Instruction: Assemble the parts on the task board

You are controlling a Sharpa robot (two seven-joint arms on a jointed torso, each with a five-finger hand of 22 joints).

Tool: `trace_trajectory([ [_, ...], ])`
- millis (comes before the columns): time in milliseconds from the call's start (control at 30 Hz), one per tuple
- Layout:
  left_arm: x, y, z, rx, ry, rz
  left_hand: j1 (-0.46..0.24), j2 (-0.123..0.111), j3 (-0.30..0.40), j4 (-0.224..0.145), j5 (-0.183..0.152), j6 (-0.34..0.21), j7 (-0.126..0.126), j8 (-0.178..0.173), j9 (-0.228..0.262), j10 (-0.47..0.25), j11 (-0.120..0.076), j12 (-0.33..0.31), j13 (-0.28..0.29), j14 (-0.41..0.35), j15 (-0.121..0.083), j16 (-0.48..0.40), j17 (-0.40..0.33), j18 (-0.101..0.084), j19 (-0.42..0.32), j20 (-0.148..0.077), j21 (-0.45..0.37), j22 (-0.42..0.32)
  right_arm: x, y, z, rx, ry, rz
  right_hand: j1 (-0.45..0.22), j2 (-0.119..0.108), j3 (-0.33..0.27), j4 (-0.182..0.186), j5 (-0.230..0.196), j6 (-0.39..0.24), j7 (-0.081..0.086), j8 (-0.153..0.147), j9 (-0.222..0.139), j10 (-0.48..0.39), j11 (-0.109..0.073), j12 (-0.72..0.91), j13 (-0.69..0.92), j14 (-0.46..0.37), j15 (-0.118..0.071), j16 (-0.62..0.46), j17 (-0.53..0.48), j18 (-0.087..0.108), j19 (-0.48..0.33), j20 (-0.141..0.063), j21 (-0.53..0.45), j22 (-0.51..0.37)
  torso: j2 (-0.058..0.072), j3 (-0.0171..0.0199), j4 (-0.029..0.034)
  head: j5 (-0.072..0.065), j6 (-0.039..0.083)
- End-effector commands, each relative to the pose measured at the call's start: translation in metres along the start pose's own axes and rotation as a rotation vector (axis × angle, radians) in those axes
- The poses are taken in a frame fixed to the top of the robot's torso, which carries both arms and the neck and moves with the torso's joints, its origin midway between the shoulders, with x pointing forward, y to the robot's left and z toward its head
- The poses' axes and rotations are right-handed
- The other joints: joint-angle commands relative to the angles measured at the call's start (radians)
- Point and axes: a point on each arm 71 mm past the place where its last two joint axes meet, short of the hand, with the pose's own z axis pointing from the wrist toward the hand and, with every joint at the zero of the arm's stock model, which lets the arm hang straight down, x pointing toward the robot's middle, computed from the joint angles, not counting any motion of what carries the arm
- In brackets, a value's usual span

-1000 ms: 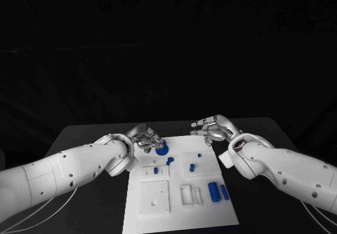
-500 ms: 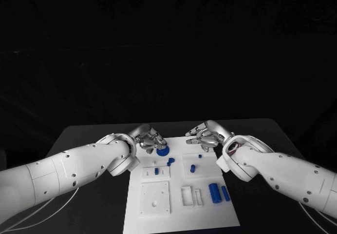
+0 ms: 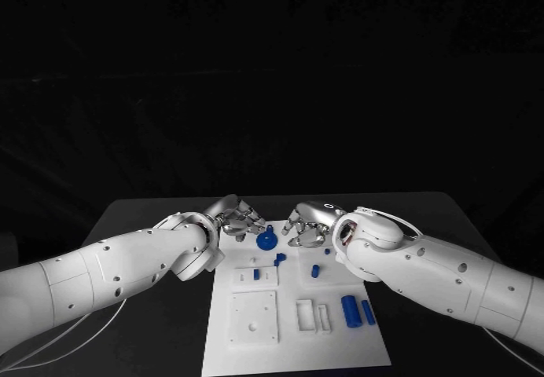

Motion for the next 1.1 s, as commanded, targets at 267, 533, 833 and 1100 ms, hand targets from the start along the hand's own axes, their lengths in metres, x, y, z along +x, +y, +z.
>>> trace_trajectory([
  [267, -0.012, -0.003, -0.005, 0.040, -0.094, -0.085, 0.002, -0.009, 0.006, -0.010, 0.012, -0.006, -0.001, -0.003, 0.000, -0.009, 0.003, -0.010, -0.001, 0.001, -0.001, -0.020, -0.004, 0.015, 0.001, 0.000, -0.016, 0.016, 0.022, 0.010, 0.018, -0.085, 0.140, -0.288, 0.001, -0.021, 0.065, 0.000, -0.011, -0.012, -0.018, -0.004, 0.000, 0.017, -0.018, 0.021, 0.029, 0.010, -0.007, 0.010, 0.013, -0.005, -0.014, -0.005, 0.033, 0.068, 0.008, -0.0099, 0.0210, -0.004, -0.005],
  [533, -0.016, -0.004, -0.008, 0.053, -0.105, -0.104, 0.001, -0.008, 0.008, -0.014, 0.012, -0.011, 0.001, -0.004, -0.001, -0.013, 0.005, -0.012, -0.001, 0.005, -0.001, -0.029, -0.004, 0.015, 0.005, 0.001, -0.025, 0.016, 0.029, 0.013, 0.023, -0.117, 0.171, -0.337, 0.009, -0.033, 0.079, 0.000, -0.012, -0.058, -0.047, -0.004, -0.001, 0.023, -0.039, 0.032, 0.043, 0.011, -0.020, 0.012, 0.016, -0.014, -0.018, -0.016, 0.043, 0.068, 0.014, -0.0149, 0.0288, -0.002, -0.007],
  [833, -0.017, -0.005, -0.009, 0.057, -0.103, -0.111, 0.000, -0.007, 0.008, -0.015, 0.011, -0.016, 0.002, -0.004, -0.001, -0.017, 0.006, -0.012, -0.001, 0.006, 0.000, -0.030, -0.003, 0.015, 0.007, 0.001, -0.027, 0.017, 0.039, 0.014, 0.023, -0.134, 0.209, -0.368, 0.021, -0.045, 0.081, 0.000, -0.010, -0.099, -0.071, -0.005, -0.001, 0.027, -0.048, 0.038, 0.051, 0.013, -0.025, 0.020, 0.026, -0.020, -0.020, -0.021, 0.055, 0.069, 0.019, -0.0182, 0.0332, 0.001, -0.010],
  [1100, -0.018, -0.005, -0.010, 0.053, -0.098, -0.111, -0.002, -0.007, 0.006, -0.013, 0.006, -0.025, 0.004, -0.004, -0.001, -0.022, 0.008, -0.011, -0.001, 0.006, 0.001, -0.031, -0.001, 0.016, 0.009, 0.002, -0.032, 0.017, 0.040, 0.008, 0.023, -0.116, 0.219, -0.395, 0.026, -0.047, 0.081, 0.000, -0.009, -0.110, -0.074, -0.004, -0.001, 0.030, -0.050, 0.038, 0.052, 0.013, -0.027, 0.022, 0.030, -0.022, -0.019, -0.023, 0.063, 0.070, 0.021, -0.0180, 0.0328, 0.001, -0.013],
])
